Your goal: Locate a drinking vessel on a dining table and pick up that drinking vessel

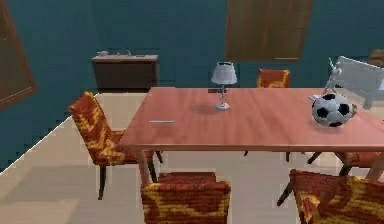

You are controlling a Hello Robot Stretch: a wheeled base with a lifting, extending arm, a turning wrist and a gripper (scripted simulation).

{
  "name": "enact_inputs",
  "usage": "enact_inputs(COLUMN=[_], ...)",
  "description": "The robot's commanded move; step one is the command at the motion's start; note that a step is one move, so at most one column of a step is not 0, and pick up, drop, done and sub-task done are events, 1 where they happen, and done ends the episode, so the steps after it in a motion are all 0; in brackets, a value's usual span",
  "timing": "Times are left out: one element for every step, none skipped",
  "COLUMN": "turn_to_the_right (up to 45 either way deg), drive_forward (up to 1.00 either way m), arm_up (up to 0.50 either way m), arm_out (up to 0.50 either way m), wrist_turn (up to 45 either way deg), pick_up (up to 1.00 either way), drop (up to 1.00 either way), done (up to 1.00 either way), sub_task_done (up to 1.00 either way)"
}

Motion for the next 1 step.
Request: enact_inputs(turn_to_the_right=[45.0], drive_forward=[0.00], arm_up=[0.00], arm_out=[0.00], wrist_turn=[0.0], pick_up=[0.00], drop=[0.00], done=[0.00], sub_task_done=[0.00])
